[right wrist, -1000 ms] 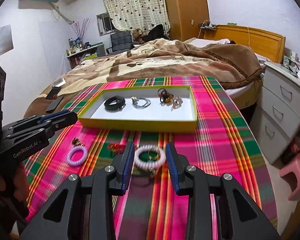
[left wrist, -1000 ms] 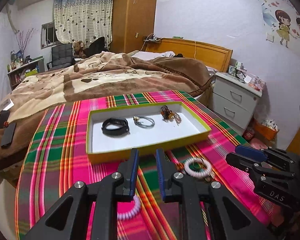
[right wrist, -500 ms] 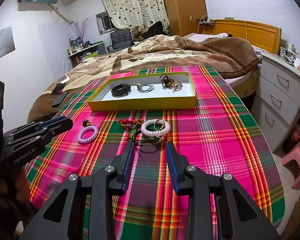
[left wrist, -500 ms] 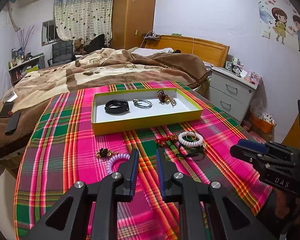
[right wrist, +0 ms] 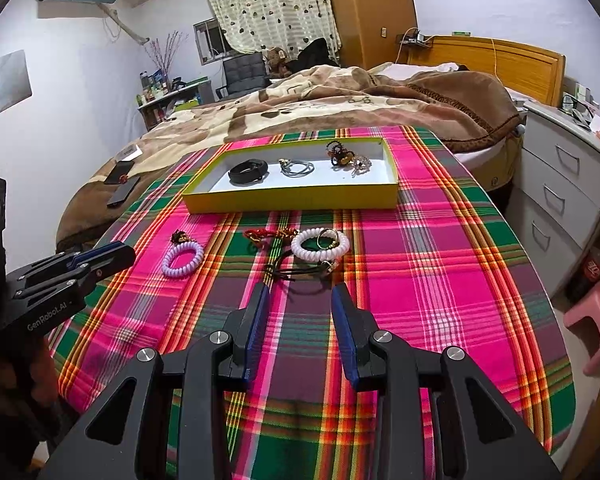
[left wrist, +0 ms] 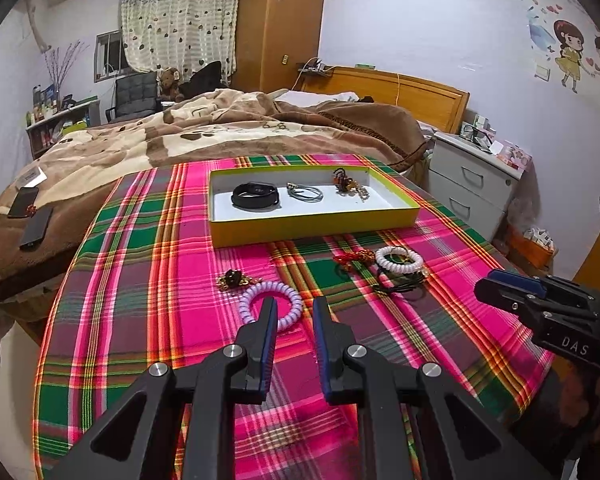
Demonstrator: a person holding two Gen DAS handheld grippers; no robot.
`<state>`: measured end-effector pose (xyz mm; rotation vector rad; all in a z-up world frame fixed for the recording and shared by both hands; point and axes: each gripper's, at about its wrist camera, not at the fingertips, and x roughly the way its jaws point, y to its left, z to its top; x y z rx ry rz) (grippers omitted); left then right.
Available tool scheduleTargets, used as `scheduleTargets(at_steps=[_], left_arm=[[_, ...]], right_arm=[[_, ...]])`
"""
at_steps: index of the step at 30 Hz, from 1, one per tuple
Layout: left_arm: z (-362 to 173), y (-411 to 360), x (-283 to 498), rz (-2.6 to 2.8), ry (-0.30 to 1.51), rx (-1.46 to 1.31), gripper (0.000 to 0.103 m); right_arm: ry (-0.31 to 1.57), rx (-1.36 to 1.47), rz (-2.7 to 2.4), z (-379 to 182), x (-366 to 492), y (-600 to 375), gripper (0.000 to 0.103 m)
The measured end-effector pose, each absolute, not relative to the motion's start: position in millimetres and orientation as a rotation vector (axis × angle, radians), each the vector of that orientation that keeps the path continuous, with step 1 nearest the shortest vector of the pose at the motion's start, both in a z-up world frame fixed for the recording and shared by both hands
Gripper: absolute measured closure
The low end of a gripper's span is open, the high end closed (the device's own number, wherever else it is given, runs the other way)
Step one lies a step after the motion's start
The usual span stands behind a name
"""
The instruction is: Organize jewelry
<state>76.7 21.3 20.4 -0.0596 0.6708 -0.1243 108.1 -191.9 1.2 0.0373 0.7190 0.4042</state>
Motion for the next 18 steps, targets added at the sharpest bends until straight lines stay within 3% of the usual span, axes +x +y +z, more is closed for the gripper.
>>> scheduleTargets(at_steps=[18], left_arm=[[-0.8,40.0,107.4,-0.082,0.750,-0.090,0.086]], right_arm=[[0.750,0.038,0.380,-7.0,135.6,-189.8,0.070]])
